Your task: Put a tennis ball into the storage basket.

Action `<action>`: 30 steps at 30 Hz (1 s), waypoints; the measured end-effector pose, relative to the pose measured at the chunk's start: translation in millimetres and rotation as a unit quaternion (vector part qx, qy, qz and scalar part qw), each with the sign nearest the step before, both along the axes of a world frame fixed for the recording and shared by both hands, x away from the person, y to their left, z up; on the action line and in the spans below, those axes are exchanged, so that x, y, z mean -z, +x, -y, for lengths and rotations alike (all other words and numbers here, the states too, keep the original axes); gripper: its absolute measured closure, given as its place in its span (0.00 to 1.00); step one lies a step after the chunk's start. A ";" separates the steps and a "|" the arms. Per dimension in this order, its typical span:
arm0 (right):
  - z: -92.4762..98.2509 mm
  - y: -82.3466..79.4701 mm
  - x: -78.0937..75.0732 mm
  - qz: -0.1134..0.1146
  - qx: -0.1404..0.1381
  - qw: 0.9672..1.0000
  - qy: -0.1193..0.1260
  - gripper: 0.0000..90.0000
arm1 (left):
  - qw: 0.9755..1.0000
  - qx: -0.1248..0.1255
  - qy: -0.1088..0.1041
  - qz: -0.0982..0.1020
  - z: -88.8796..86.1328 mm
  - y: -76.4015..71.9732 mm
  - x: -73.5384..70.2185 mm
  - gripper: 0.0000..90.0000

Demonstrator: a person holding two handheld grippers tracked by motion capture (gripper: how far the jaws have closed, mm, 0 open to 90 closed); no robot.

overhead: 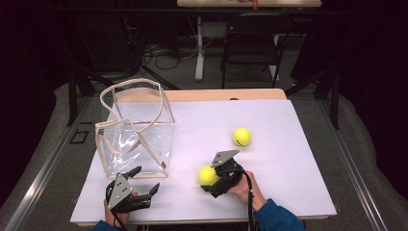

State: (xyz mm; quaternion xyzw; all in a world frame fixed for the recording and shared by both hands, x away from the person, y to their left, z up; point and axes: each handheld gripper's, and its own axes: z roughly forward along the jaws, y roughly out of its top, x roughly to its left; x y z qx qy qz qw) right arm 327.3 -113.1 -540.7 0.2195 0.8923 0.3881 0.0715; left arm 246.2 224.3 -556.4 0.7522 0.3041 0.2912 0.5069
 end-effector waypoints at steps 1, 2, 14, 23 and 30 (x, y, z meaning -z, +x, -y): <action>0.0 0.0 0.0 0.000 0.000 1.000 0.000 0.07 | 1.000 0.000 0.000 0.000 0.0 0.0 0.0 0.17; -0.2 0.0 0.4 -0.001 0.000 1.000 -0.002 0.07 | 1.000 0.000 0.000 0.000 0.0 -0.1 0.0 0.17; -2.2 1.1 5.8 -0.007 0.011 1.000 -0.021 0.26 | 1.000 0.000 0.000 -0.001 0.7 -0.3 0.1 0.17; -2.7 0.3 4.4 -0.003 0.004 1.000 -0.021 0.28 | 1.000 -0.001 0.001 0.000 0.5 -0.5 -0.1 0.17; 0.2 -2.7 -3.2 0.011 0.002 1.000 -0.007 0.28 | 1.000 -0.001 0.000 0.001 0.5 -0.8 -0.3 0.17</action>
